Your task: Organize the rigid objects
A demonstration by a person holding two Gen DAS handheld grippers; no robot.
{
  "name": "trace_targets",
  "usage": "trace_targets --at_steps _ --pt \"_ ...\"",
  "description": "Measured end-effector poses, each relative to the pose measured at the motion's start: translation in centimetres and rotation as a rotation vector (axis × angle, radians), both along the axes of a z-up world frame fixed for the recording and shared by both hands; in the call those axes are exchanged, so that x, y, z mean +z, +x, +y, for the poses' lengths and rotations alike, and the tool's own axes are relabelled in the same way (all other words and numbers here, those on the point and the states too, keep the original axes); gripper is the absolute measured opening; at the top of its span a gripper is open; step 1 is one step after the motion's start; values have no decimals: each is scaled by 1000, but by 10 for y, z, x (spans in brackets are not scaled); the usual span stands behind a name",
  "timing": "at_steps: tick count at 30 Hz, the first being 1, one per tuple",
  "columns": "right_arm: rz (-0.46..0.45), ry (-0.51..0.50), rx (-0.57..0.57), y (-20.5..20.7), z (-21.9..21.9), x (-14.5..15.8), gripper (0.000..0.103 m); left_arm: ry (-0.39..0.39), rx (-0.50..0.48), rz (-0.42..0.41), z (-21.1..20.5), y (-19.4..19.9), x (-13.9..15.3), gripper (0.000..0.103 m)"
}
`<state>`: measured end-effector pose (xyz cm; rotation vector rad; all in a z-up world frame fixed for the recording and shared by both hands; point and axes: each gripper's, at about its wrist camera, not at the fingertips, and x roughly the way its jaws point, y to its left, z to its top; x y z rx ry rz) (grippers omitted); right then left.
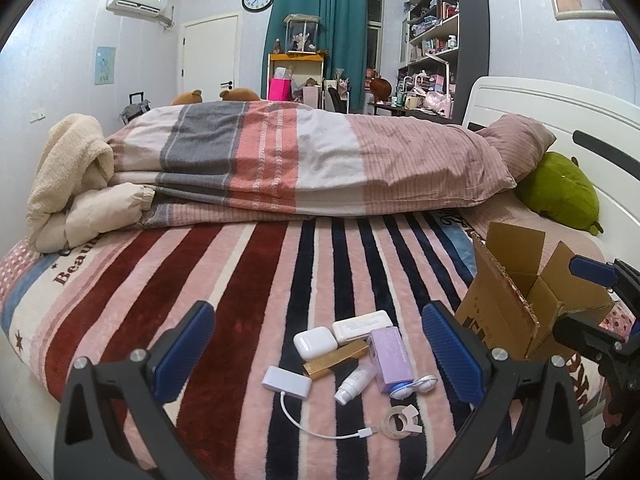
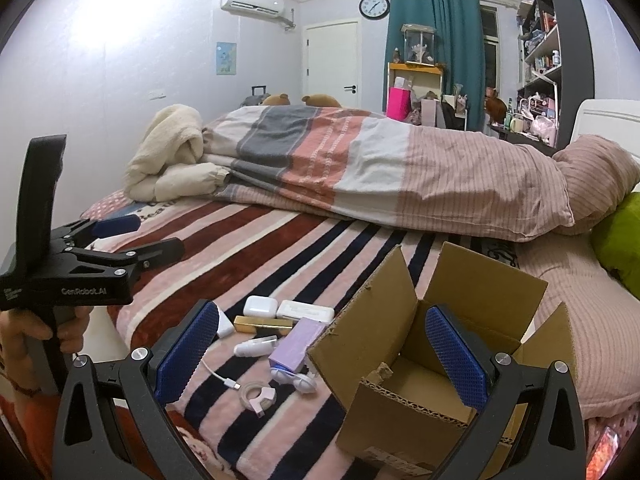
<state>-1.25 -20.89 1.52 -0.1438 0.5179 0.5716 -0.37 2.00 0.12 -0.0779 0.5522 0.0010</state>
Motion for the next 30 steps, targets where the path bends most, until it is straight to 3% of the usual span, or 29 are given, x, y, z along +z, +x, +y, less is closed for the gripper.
trace_targets --at_steps 11,16,18,21,23,27,30 --pt "-38 -78 51 -7 31 10 103 12 43 -12 34 -2 -6 103" --pt "-23 -117 157 -8 76 9 92 9 87 7 73 1 -22 103" --pt "11 -141 226 -5 102 0 88 12 105 34 91 6 -34 103" --pt "102 -196 329 6 141 -28 71 12 116 80 113 13 -55 103" --pt "162 -229 372 16 163 -50 67 15 119 108 125 18 -70 103" --pt "297 -271 407 43 192 -96 52 -20 96 156 142 28 -98 103" --pt "382 -266 407 62 198 -118 47 6 107 165 147 33 -117 103"
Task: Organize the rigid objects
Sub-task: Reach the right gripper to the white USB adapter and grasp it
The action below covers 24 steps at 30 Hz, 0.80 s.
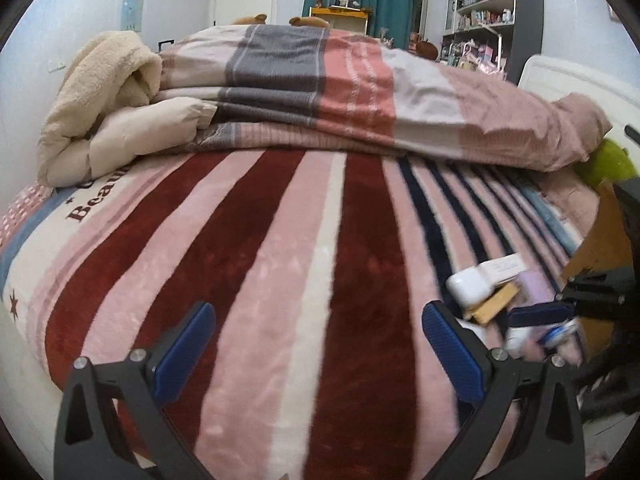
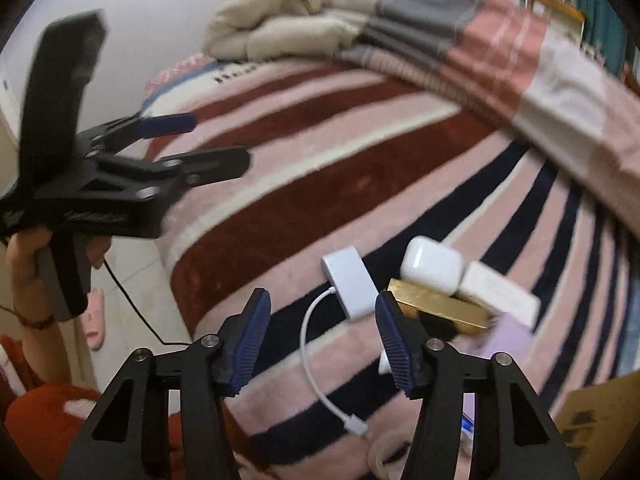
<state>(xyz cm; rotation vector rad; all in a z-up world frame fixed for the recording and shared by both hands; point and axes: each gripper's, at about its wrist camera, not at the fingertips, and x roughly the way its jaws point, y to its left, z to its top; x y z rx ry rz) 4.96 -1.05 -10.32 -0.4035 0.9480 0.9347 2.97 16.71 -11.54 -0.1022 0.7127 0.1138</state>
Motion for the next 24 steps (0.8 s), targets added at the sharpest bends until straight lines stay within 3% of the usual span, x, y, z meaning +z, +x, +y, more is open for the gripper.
trace_targets --at_steps 3,7,11,15,21,24 --pt "56 -18 -5 18 7 -17 36 -6 -21 39 4 8 -14 103" --pt "100 -54 -27 28 11 -32 35 -36 -34 48 8 13 -25 103" --pt "109 -50 -46 30 11 -33 38 -45 -41 59 9 17 -30 103" --pt "119 -62 -57 32 13 -36 48 -50 -46 62 8 18 -32 103" --pt "109 -87 -76 35 21 -42 49 -52 -43 63 9 15 -31 103" --pt "123 -96 -95 36 23 -47 48 -98 -63 67 12 13 -30 103"
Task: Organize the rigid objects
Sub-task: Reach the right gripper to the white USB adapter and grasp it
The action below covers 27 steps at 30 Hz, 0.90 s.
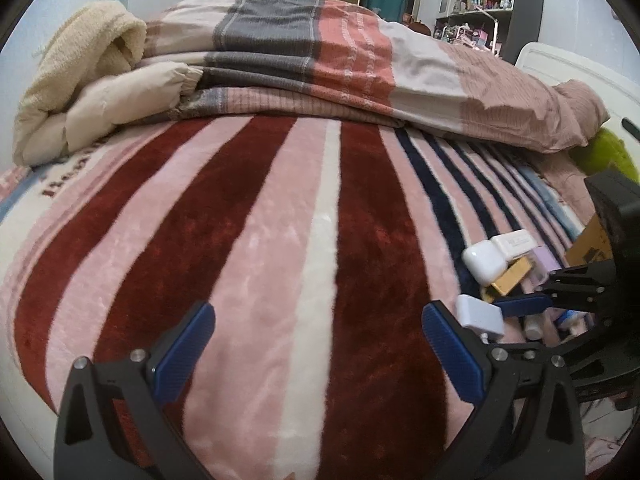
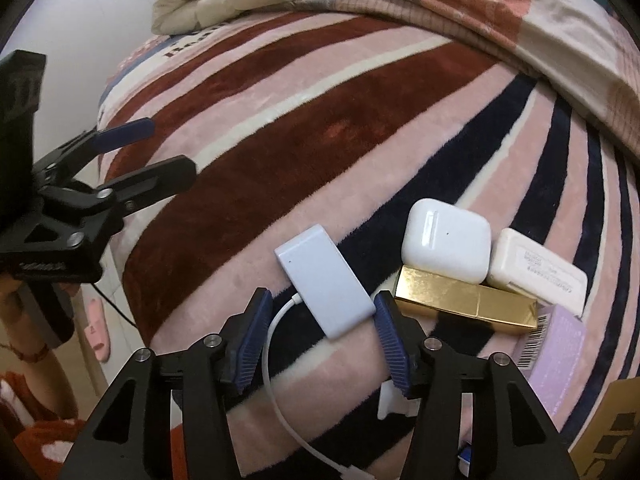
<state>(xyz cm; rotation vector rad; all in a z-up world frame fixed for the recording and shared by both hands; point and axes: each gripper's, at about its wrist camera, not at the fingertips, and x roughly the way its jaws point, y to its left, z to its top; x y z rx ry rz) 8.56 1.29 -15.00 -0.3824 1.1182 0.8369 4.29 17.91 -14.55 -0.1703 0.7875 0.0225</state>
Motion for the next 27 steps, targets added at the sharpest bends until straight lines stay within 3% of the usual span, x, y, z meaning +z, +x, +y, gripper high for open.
trace_targets --at_steps 3,7,14,19,21,27 --pt "-55 -12 12 -7 0 4 44 -87 -69 -9 1 -1 2 103" --pt "-82 -7 18 -11 -1 11 43 -121 -173 13 -11 5 9 102" --pt "-170 58 52 -25 -7 43 42 -265 -401 77 -38 25 28 101" --pt "-248 108 83 -38 -13 69 42 -354 -511 115 -60 38 47 88" --pt "-290 130 84 -43 -17 82 42 -376 -545 123 -69 41 56 77" --pt "-358 180 61 -49 -37 107 42 -331 -567 114 -95 42 85 46"
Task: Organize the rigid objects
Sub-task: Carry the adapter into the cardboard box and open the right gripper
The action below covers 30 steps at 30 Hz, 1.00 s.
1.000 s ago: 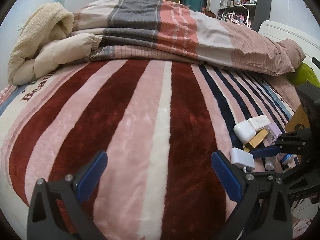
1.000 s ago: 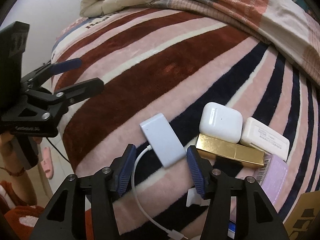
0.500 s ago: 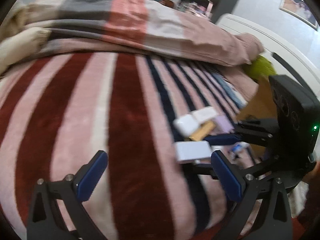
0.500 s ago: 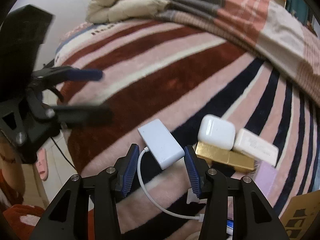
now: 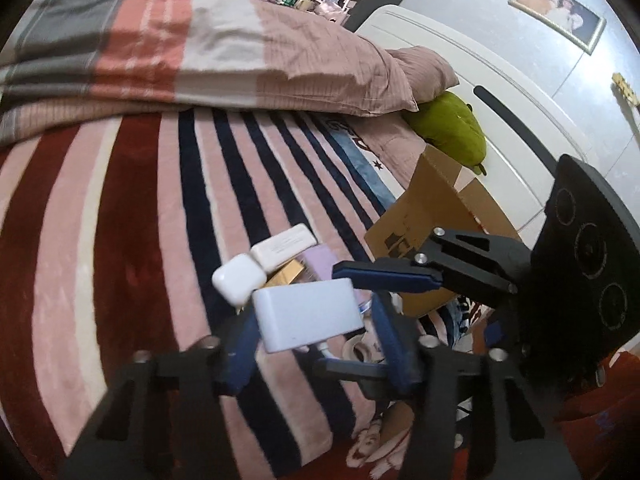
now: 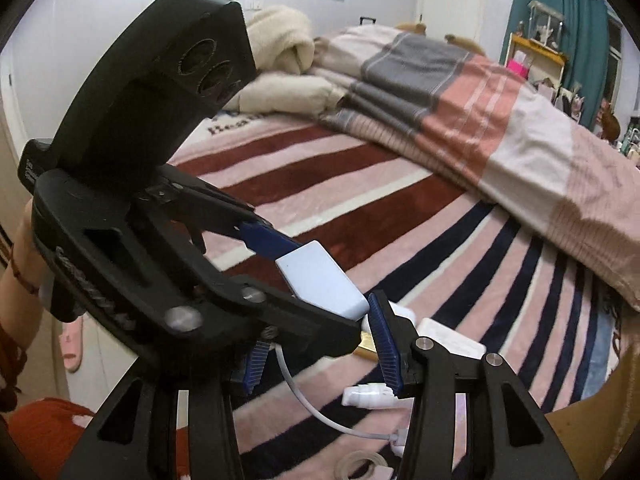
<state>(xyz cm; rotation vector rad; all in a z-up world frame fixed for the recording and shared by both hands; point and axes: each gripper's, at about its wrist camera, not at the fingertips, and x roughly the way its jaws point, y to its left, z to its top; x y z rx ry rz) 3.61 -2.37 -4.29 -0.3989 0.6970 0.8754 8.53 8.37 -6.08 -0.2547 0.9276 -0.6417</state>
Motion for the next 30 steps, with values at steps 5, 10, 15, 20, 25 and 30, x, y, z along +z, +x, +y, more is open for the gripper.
trace_targets --at_steps 5,10,15,20,25,30 --pt "-45 31 -22 -3 -21 20 42 22 -24 -26 -24 2 29 43" --pt "-102 55 -58 -6 -53 48 42 62 -70 -69 -66 9 67 43" --pt "-135 69 -141 0 -100 76 42 104 -151 -91 -127 21 94 41" --pt "-110 67 -251 13 -157 87 42 117 -242 -70 -189 37 103 39" --pt "-74 92 -325 18 -206 88 42 120 -321 -46 -239 48 105 39" --pt "-54 99 -367 25 -233 85 42 143 -344 -29 -264 54 101 39"
